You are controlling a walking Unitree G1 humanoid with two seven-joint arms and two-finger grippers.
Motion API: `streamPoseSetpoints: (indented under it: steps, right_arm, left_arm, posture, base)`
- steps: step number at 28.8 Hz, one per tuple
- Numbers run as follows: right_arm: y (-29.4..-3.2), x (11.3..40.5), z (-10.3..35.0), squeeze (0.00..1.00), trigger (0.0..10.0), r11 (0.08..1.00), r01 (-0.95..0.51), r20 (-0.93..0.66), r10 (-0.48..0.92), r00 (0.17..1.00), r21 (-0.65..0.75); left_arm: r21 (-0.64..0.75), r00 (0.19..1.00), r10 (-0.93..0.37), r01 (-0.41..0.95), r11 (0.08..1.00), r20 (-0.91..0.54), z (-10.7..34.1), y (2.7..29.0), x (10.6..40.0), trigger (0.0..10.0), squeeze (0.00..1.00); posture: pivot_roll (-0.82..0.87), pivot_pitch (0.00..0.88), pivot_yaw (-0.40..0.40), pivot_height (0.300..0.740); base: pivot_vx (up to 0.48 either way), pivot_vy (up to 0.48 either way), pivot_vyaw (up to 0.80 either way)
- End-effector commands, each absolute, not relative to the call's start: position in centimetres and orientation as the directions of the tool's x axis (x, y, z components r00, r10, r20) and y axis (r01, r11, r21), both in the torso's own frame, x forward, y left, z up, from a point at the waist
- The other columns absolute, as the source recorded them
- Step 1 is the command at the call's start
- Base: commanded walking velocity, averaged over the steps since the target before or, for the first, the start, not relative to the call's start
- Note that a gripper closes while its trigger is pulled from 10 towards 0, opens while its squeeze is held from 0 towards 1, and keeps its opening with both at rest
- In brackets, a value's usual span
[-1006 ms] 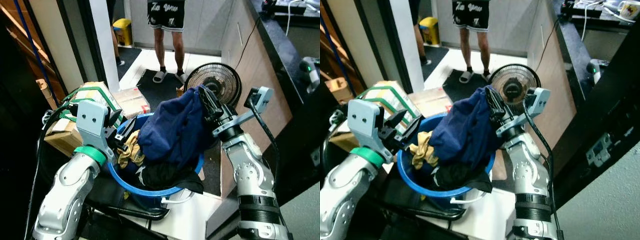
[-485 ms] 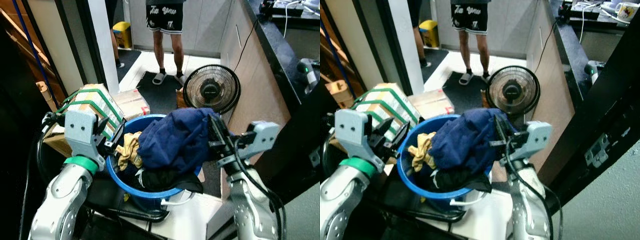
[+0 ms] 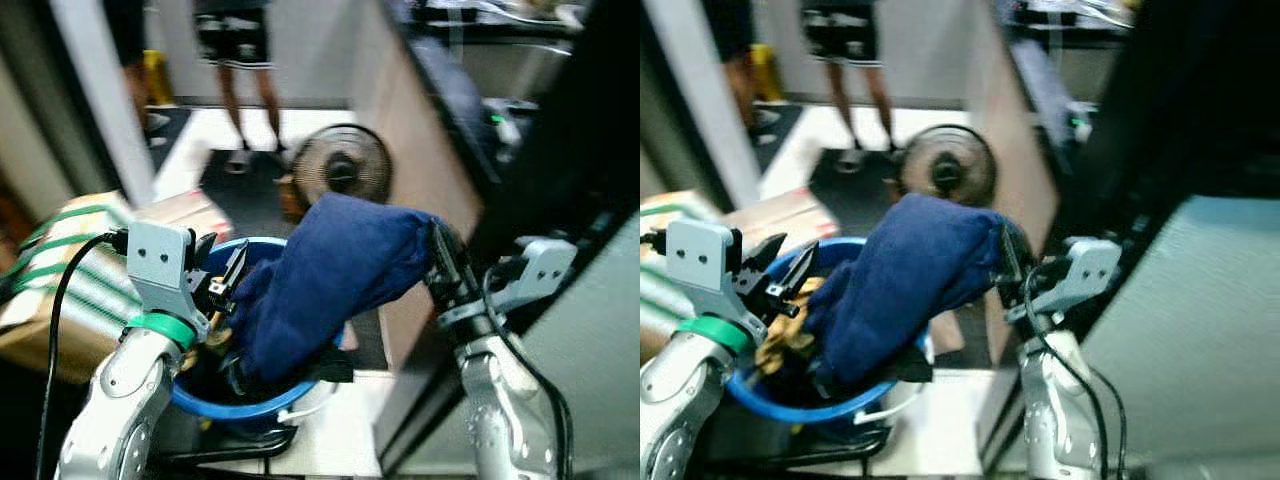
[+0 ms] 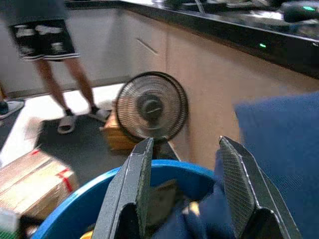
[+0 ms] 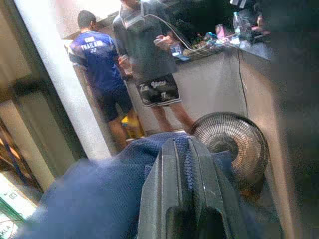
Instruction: Clothes washing
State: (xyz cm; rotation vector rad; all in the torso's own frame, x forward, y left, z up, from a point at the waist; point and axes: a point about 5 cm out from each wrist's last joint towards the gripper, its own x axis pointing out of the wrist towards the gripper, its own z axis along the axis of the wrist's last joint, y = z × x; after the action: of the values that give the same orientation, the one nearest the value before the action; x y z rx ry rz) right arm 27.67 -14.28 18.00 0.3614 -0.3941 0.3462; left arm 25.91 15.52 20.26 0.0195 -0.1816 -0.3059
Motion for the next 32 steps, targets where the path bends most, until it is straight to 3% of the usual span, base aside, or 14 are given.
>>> streamPoseSetpoints:
  steps: [1,3,5,8,12,19,24,28,32]
  right_arm:
    - [-14.1,27.4,17.8,0.00,10.0,0.840,-0.438,0.425,0.286,0.859,0.321]
    - [-13.3,26.4,17.4,0.00,10.0,0.721,-0.577,0.420,0.421,0.804,0.382]
    - [-13.3,26.4,17.4,0.00,10.0,0.721,-0.577,0.420,0.421,0.804,0.382]
    - [-13.3,24.7,16.9,0.00,10.0,0.570,-0.692,0.425,0.546,0.722,0.442]
    - [-13.5,23.8,17.1,0.00,10.0,0.461,-0.746,0.458,0.593,0.662,0.480]
    - [-13.9,23.6,17.8,0.00,10.0,0.403,-0.754,0.506,0.565,0.651,0.519]
    - [-14.7,24.2,18.7,0.00,10.0,0.390,-0.739,0.550,0.497,0.671,0.549]
    - [-15.9,24.4,21.1,0.00,10.0,0.301,-0.777,0.650,0.428,0.628,0.553]
    - [-16.9,24.9,23.5,0.00,10.0,0.273,-0.807,0.727,0.350,0.591,0.524]
  left_arm:
    - [0.045,0.936,-0.310,0.307,0.951,0.166,20.1,15.4,25.7,10.0,0.00]
    - [0.044,0.933,-0.323,0.320,0.946,0.161,20.1,15.3,25.6,10.0,0.00]
    - [0.044,0.933,-0.323,0.320,0.946,0.161,20.1,15.3,25.6,10.0,0.00]
    - [0.048,0.926,-0.345,0.342,0.939,0.153,20.0,15.0,25.4,10.0,0.00]
    - [0.050,0.924,-0.354,0.350,0.935,0.148,20.0,14.9,25.4,10.0,0.00]
    - [0.053,0.922,-0.360,0.356,0.933,0.143,20.0,14.9,25.2,10.0,0.00]
    - [0.055,0.921,-0.362,0.358,0.932,0.143,20.1,14.9,25.2,10.0,0.00]
    - [0.055,0.919,-0.367,0.363,0.930,0.144,20.2,14.8,25.2,10.0,0.00]
    - [0.050,0.916,-0.370,0.367,0.929,0.155,20.4,14.9,25.2,10.0,0.00]
  posture:
    - [0.16,0.000,0.069,0.740]
    - [0.16,0.000,0.069,0.740]
    - [0.16,0.000,0.069,0.740]
    - [0.16,0.000,0.076,0.740]
    - [0.16,0.000,0.076,0.740]
    - [0.16,0.003,0.076,0.740]
    - [0.16,0.003,0.076,0.740]
    - [0.16,0.003,0.076,0.740]
    - [0.16,0.003,0.076,0.740]
  base:
    - [0.000,0.000,-0.80]
    - [0.000,0.000,-0.80]
    - [0.000,0.000,-0.80]
    - [0.000,0.000,-0.80]
    - [0.000,0.000,-0.80]
    - [0.000,0.000,0.00]
    - [0.000,0.000,-0.80]
    - [0.000,0.000,-0.80]
    - [0.000,0.000,-0.80]
